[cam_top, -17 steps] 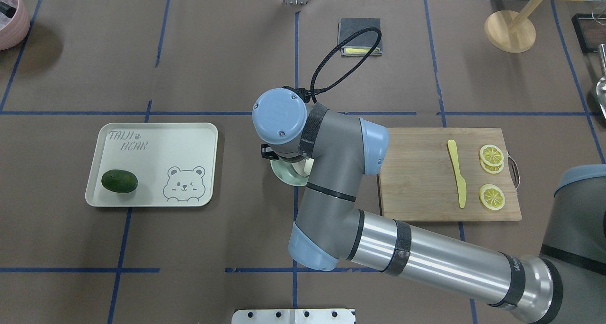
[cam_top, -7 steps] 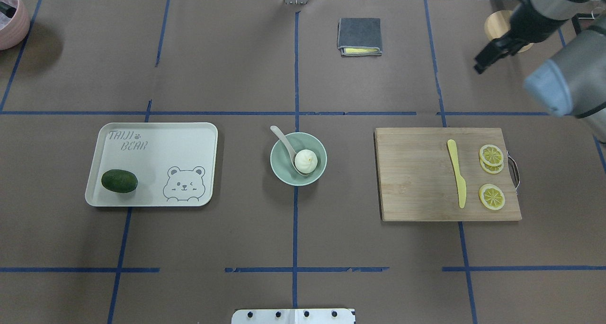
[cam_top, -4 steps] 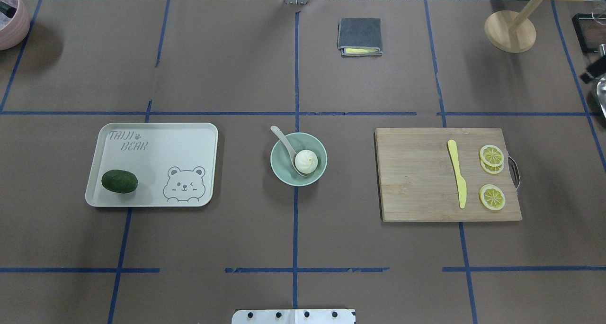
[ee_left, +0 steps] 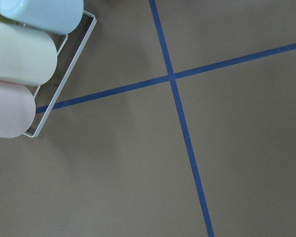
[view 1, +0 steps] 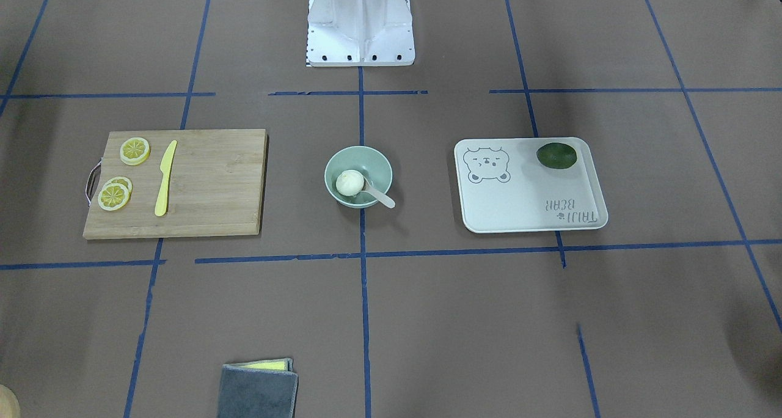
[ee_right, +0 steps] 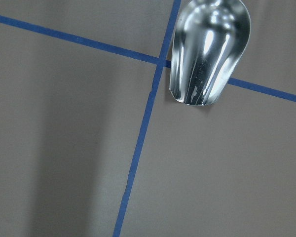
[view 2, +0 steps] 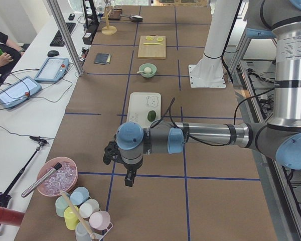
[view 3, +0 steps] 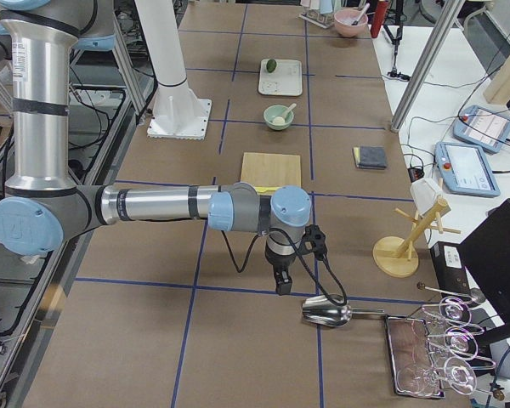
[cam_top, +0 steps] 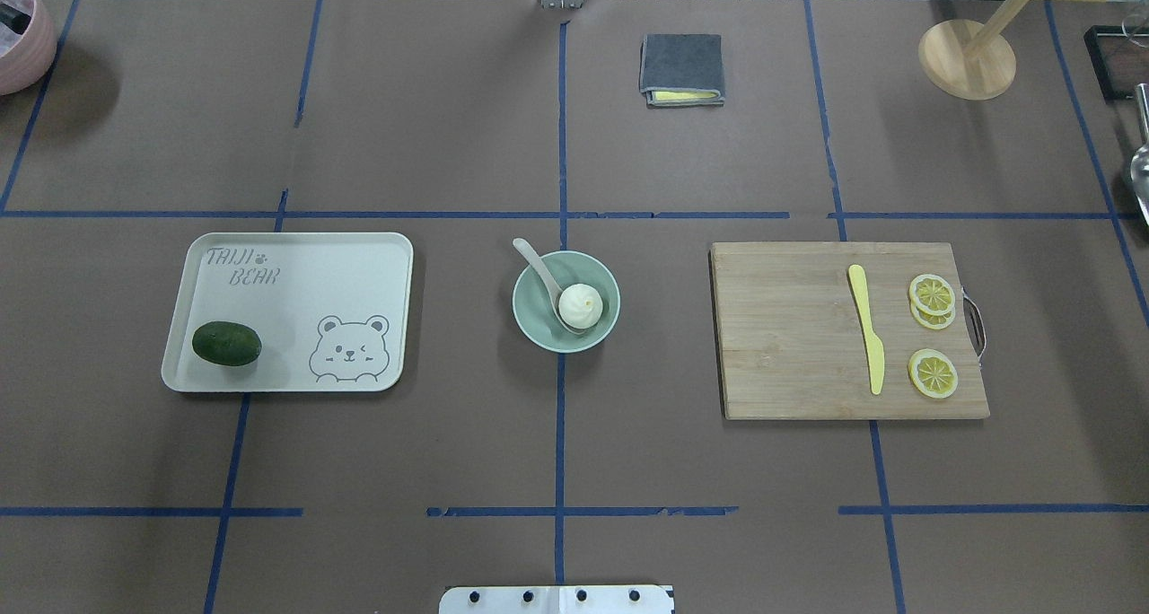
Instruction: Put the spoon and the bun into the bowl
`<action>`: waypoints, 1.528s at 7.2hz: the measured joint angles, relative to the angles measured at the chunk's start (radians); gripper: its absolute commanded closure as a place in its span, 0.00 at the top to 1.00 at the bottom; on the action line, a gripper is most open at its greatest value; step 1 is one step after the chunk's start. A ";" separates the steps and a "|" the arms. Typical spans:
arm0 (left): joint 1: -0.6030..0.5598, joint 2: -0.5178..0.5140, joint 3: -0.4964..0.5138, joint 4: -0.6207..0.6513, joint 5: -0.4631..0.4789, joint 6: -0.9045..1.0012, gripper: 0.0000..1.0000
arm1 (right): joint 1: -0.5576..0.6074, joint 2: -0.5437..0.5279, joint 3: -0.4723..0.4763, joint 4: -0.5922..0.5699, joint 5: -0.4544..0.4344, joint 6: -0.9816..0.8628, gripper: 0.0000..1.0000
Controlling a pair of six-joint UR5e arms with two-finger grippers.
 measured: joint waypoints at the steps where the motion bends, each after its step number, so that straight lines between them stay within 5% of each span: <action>1: 0.000 0.000 -0.001 0.000 0.001 0.000 1.00 | 0.003 -0.007 -0.002 0.000 0.015 0.000 1.00; 11: 0.002 0.003 0.004 -0.007 0.008 0.000 1.00 | 0.005 -0.014 -0.014 0.000 0.026 0.000 1.00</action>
